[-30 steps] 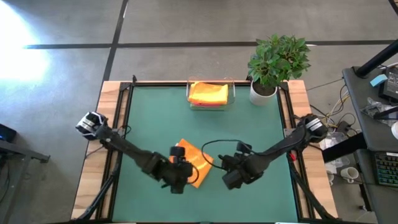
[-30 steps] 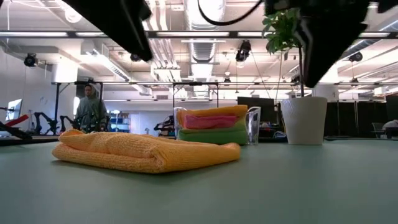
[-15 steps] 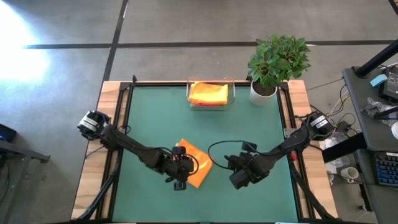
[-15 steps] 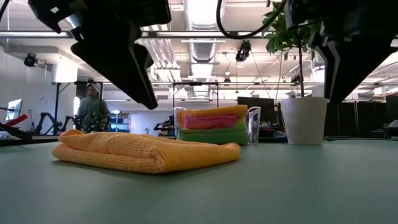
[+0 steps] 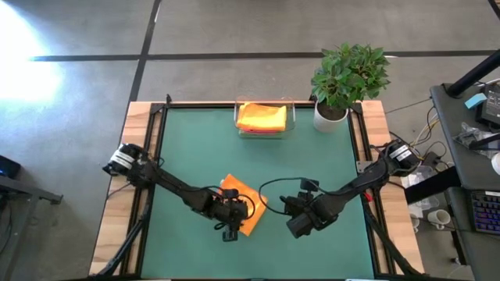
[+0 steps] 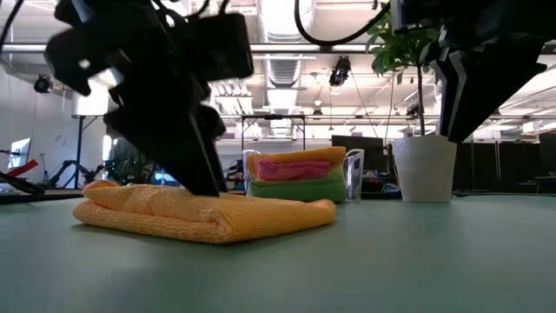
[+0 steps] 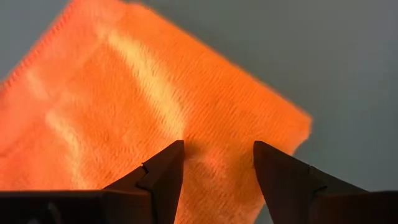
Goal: Fold microfiber towels
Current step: Put the folded orange towel into the transparent bin
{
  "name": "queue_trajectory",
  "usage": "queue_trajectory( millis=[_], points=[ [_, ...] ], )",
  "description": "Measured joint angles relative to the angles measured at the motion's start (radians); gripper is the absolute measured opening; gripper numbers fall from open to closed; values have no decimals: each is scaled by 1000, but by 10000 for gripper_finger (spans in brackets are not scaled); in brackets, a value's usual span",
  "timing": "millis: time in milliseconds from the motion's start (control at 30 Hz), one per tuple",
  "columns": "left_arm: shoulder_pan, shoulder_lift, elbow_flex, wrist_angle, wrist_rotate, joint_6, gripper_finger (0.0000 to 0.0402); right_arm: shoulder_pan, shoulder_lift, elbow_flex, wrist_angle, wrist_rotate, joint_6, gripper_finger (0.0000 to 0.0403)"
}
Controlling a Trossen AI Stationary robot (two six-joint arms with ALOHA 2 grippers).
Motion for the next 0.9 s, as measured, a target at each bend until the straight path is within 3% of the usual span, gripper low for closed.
queue_trajectory(
  millis=[200,300,633,733,900],
  points=[
    [6,87,53,14,2,-5,178,0,0,0,16,-1,1,95],
    [20,125,61,119,1,-36,178,0,0,0,28,-1,1,95],
    [91,252,63,489,-55,-374,178,0,0,-3,45,-2,53,89],
    [104,256,60,563,-56,-368,178,0,0,-3,47,-1,54,89],
    [104,165,68,543,-54,-241,178,2,0,-3,47,-1,48,86]
  ],
)
